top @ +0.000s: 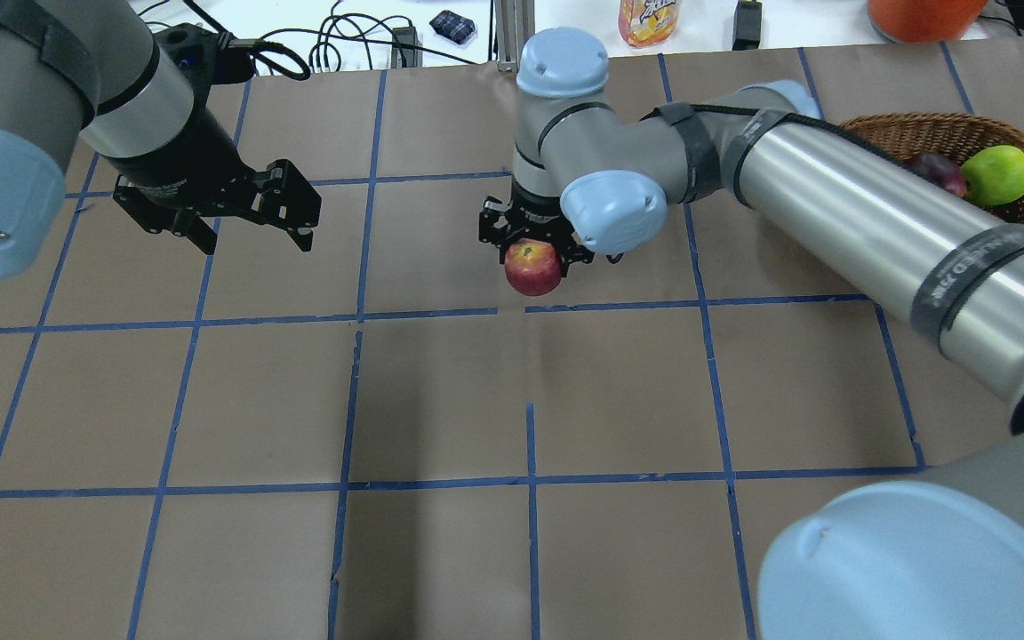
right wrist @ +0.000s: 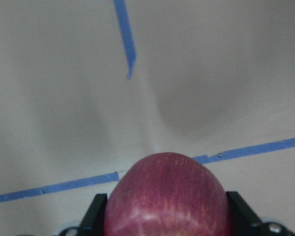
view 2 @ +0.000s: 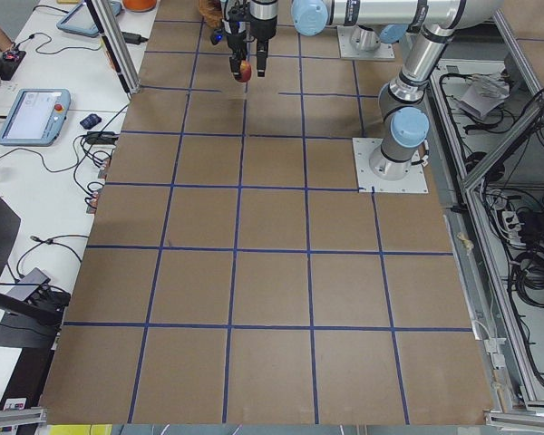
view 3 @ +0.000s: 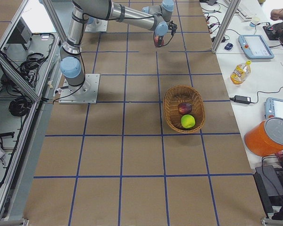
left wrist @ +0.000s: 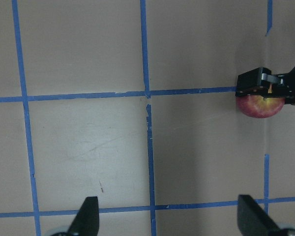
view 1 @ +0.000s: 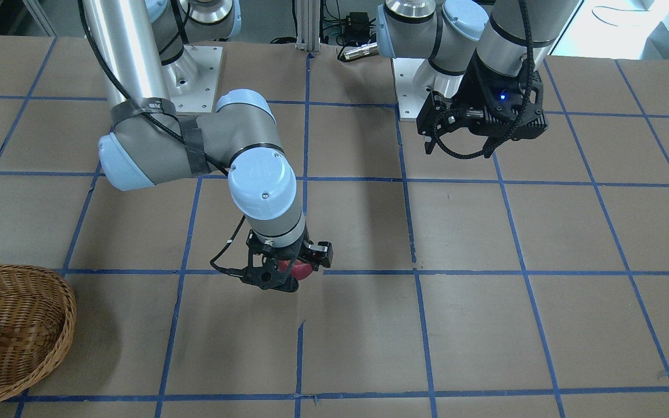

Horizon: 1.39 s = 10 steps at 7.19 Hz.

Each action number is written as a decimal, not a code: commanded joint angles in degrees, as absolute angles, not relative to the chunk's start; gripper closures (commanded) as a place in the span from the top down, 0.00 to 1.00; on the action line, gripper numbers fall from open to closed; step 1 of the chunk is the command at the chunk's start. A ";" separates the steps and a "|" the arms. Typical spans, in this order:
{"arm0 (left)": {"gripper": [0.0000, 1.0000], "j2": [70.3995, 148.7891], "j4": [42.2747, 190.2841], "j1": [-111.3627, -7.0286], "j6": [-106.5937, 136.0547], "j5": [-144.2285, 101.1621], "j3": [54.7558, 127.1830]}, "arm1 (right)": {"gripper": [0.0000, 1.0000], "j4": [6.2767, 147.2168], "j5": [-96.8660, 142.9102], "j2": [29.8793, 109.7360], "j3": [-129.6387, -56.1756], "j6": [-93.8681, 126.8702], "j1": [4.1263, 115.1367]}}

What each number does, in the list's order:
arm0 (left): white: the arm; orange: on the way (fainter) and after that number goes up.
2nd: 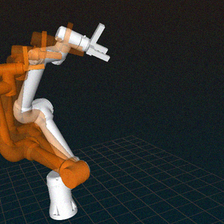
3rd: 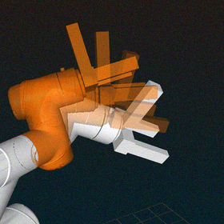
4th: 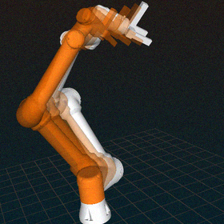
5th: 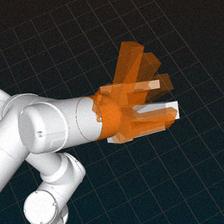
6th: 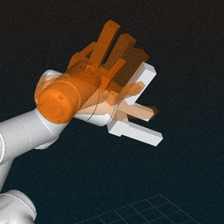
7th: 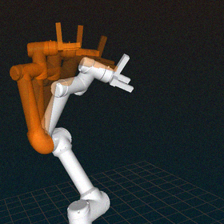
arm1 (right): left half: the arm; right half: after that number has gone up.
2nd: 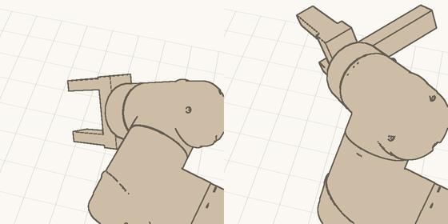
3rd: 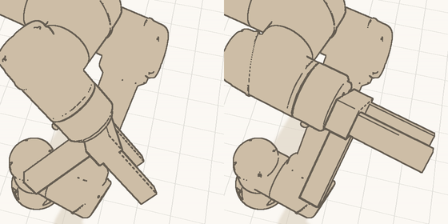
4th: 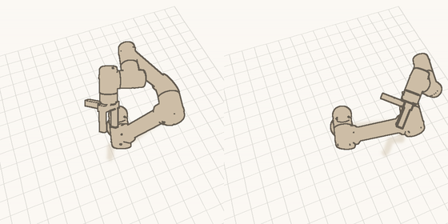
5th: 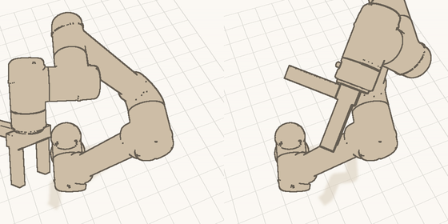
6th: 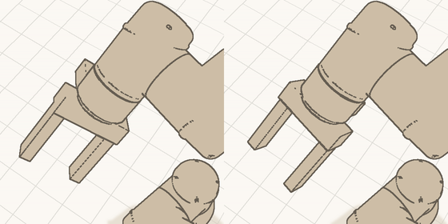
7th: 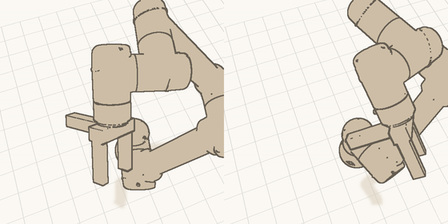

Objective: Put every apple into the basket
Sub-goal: 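Lift the red apple into the basket with the right gripper and release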

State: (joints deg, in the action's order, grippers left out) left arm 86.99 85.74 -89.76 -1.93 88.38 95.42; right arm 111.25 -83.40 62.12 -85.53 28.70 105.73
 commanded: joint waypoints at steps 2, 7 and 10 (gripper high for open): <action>1.00 87.01 85.87 -89.56 -1.93 88.33 95.01 | 0.00 97.39 -89.71 67.94 -79.99 3.95 87.34; 1.00 86.92 85.96 -89.47 -1.93 88.42 94.93 | 0.00 105.72 -92.12 60.24 -80.68 -23.09 69.37; 1.00 87.01 85.87 -89.56 -1.93 88.42 94.83 | 0.00 112.12 -91.93 54.96 -79.90 -22.94 69.08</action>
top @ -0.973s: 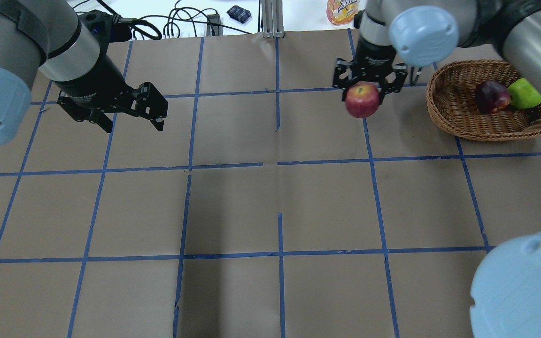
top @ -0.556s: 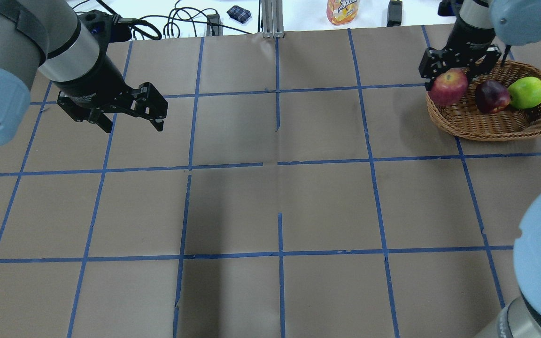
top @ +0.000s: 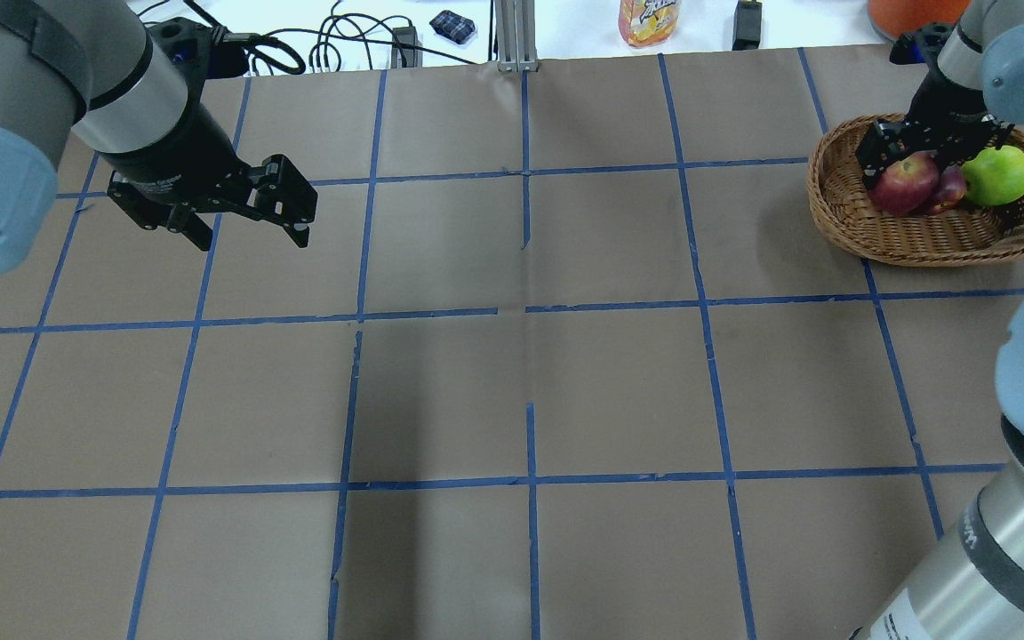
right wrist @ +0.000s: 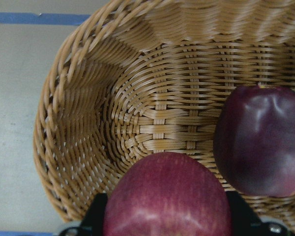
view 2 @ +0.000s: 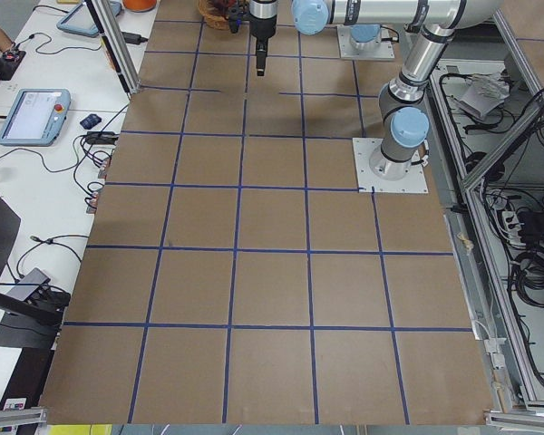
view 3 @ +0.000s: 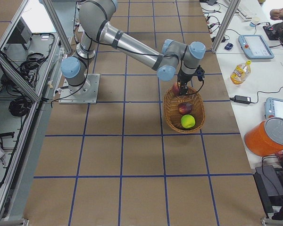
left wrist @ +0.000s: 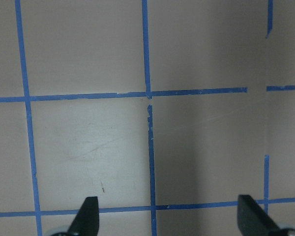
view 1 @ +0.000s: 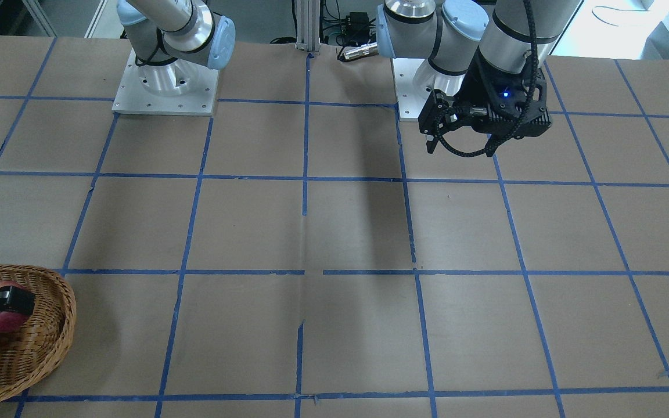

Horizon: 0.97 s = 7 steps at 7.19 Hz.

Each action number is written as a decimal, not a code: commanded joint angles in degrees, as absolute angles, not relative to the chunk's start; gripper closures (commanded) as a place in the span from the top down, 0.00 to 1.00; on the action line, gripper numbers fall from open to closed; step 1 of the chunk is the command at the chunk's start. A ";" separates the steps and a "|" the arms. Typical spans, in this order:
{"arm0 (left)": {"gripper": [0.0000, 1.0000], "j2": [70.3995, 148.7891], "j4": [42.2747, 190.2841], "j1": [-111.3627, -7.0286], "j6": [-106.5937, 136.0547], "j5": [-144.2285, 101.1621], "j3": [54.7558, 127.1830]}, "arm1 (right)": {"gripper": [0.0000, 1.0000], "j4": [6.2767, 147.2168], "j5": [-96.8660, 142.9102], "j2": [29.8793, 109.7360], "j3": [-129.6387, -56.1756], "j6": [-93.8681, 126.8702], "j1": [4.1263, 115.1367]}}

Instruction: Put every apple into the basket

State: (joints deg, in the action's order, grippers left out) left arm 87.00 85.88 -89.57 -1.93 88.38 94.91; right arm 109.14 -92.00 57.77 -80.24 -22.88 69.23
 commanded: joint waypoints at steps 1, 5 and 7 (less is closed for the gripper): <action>1.00 87.10 85.78 -89.65 -1.93 88.50 94.66 | 0.00 114.93 -91.85 54.58 -80.59 -23.11 69.08; 1.00 86.93 85.87 -89.56 -1.93 88.42 94.74 | 1.00 111.74 -92.20 55.10 -79.72 -22.15 69.08; 1.00 87.10 85.78 -89.65 -1.93 88.42 94.57 | 1.00 106.11 -91.85 58.96 -79.63 -22.15 69.43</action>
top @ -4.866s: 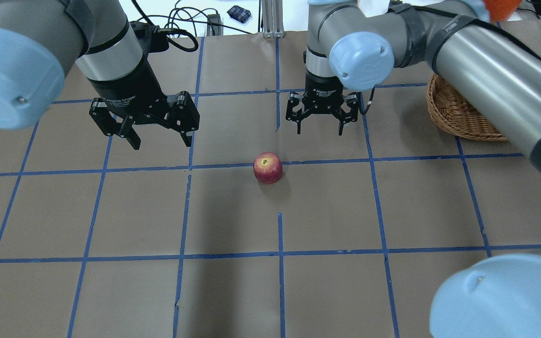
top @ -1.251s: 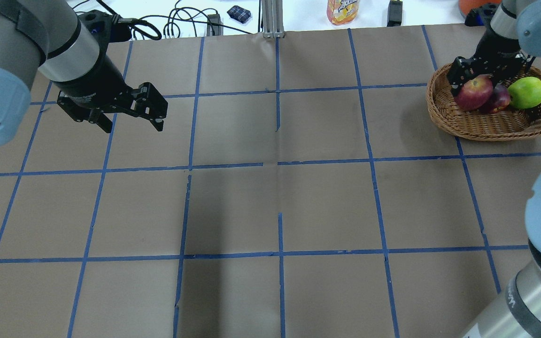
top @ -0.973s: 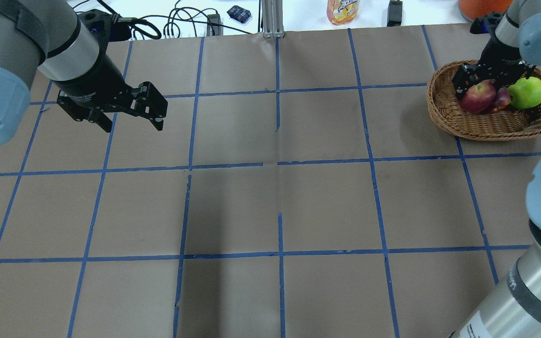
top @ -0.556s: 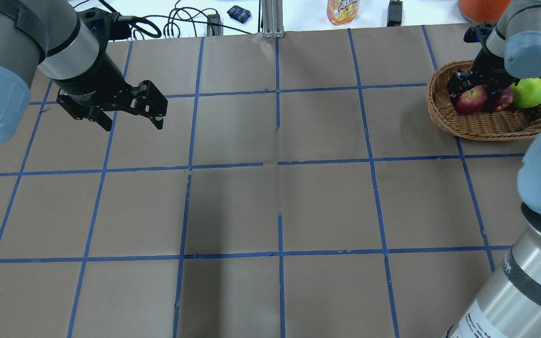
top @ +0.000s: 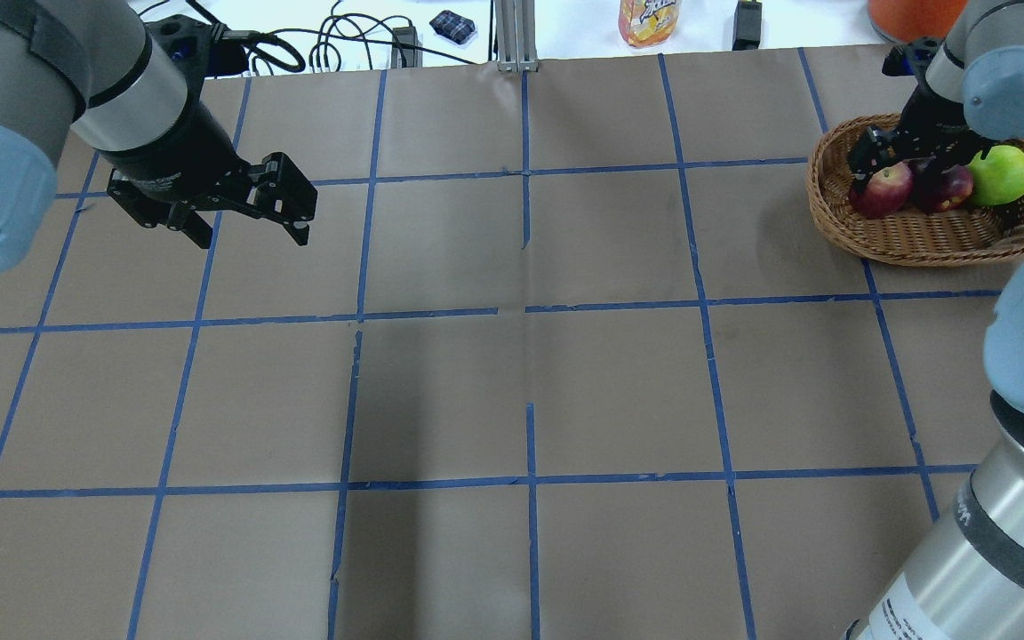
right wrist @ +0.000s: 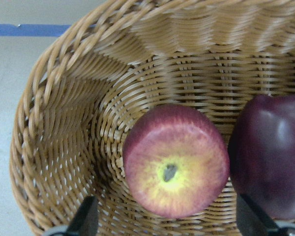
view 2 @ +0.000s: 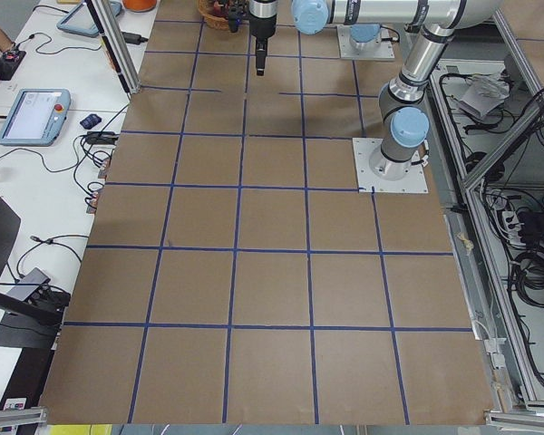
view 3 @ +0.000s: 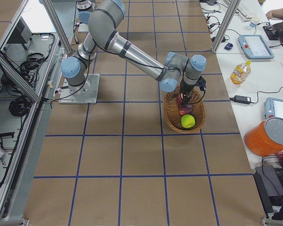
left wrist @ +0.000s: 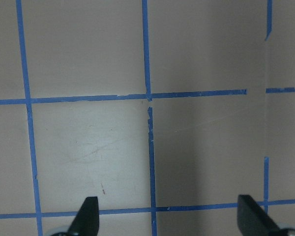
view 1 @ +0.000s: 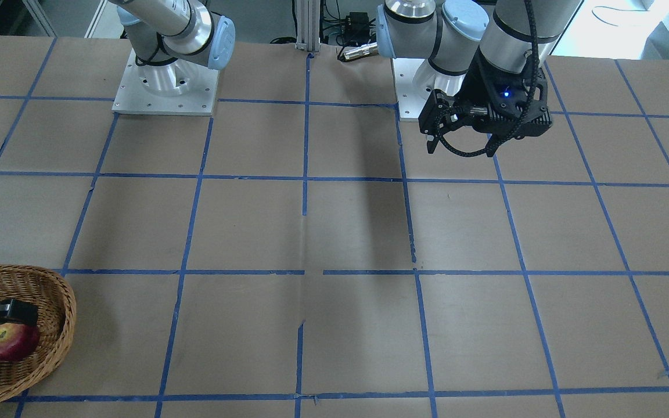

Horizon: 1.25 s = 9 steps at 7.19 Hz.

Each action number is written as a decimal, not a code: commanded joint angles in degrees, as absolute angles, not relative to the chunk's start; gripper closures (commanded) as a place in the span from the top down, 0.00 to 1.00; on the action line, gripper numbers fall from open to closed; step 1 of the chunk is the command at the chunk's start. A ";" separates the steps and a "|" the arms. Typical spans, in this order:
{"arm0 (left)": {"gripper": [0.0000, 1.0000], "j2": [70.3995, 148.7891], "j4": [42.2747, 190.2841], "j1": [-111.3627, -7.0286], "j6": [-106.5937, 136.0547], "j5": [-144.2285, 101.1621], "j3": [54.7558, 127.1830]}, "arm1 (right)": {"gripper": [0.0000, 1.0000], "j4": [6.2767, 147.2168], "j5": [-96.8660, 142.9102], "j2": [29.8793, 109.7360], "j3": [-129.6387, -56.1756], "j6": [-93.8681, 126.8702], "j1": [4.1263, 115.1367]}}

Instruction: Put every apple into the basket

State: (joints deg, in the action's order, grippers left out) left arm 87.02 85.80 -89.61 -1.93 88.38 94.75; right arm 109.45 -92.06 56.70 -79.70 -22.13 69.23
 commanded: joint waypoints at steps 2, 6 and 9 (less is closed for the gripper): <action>1.00 87.01 85.70 -89.65 -1.93 88.42 95.01 | 1.00 98.93 -90.36 65.43 -79.80 -22.15 70.13; 1.00 86.92 85.78 -89.65 -1.93 88.51 94.92 | 1.00 90.62 -87.71 78.55 -82.16 -4.17 83.90; 1.00 86.84 85.69 -89.65 -1.93 88.42 94.84 | 1.00 89.05 -87.80 88.57 -89.46 3.34 89.54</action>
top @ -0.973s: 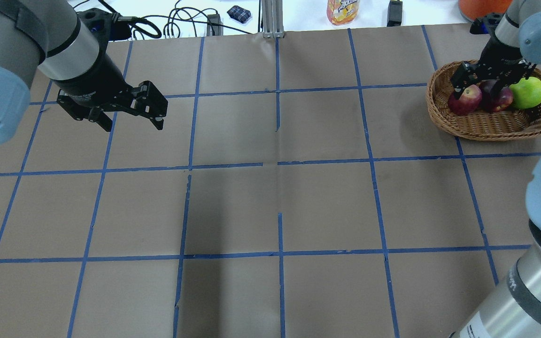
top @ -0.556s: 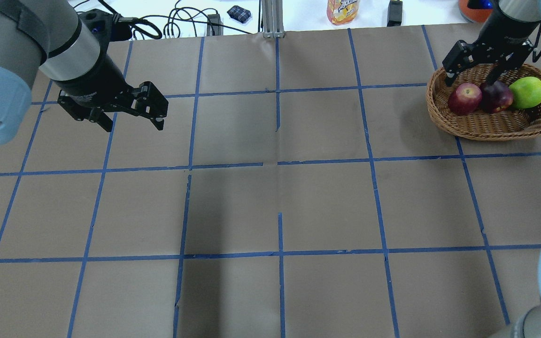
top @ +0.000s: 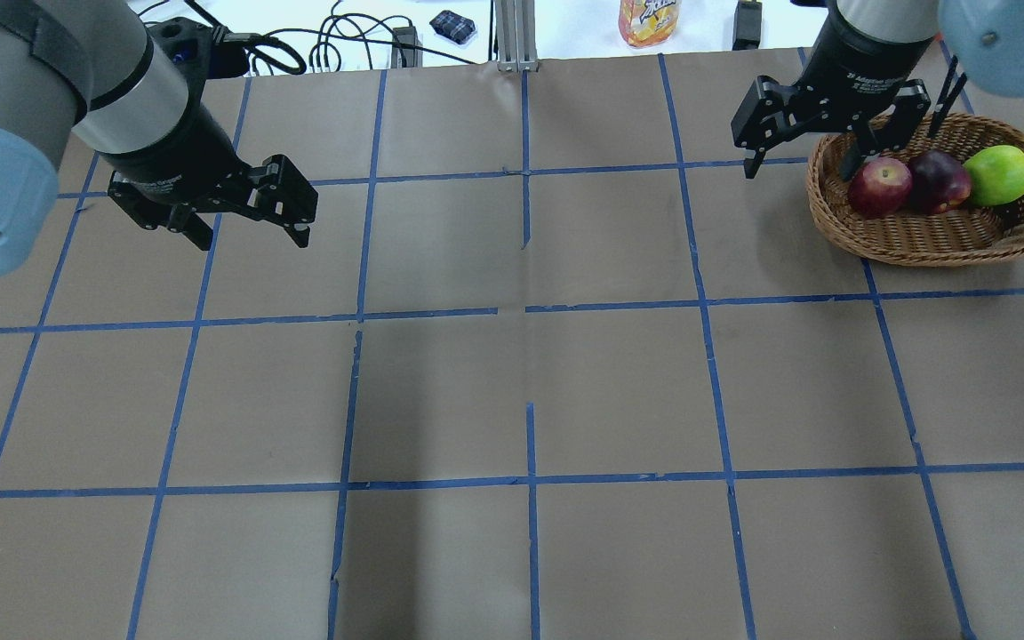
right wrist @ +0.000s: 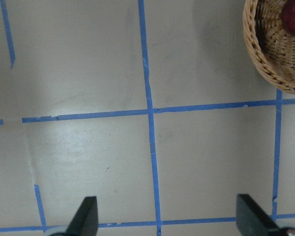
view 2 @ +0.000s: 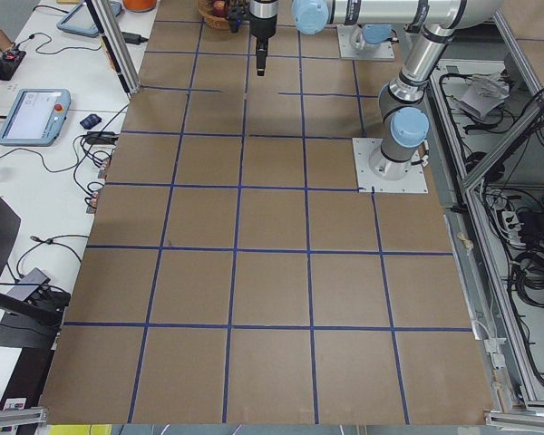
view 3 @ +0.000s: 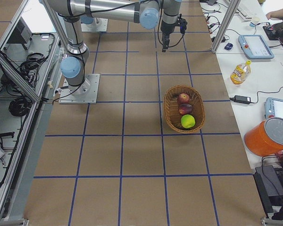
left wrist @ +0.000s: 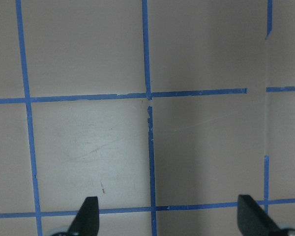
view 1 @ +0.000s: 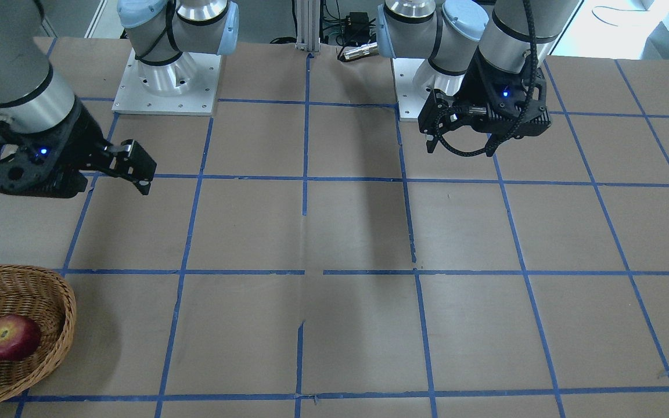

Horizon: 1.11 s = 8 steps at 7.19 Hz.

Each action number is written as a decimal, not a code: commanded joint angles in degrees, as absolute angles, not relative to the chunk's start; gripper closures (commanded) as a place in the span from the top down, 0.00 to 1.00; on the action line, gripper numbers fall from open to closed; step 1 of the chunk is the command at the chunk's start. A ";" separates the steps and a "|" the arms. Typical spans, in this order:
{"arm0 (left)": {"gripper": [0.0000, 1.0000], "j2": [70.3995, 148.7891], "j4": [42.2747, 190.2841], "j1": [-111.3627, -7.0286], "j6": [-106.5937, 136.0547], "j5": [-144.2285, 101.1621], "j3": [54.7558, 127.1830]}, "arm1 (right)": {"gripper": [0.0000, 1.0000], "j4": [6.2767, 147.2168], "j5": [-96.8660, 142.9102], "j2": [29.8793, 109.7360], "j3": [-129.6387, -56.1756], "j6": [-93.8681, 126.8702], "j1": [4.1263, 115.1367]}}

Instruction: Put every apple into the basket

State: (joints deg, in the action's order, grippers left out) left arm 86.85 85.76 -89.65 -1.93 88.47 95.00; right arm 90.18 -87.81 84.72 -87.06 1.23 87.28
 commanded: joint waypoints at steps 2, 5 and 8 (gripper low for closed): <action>1.00 87.01 85.78 -89.65 -1.85 88.42 94.57 | 1.00 85.35 -88.59 90.17 -89.91 3.25 90.44; 1.00 86.92 85.78 -89.65 -1.93 88.42 94.84 | 1.00 82.70 -88.68 90.88 -90.09 2.47 89.56; 1.00 86.84 85.78 -89.65 -1.93 88.42 95.18 | 1.00 82.62 -88.77 90.79 -90.09 2.46 89.39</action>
State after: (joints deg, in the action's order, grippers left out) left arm 86.85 85.78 -89.65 -1.90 88.42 95.04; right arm 82.68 -88.73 90.81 -90.08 2.49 89.50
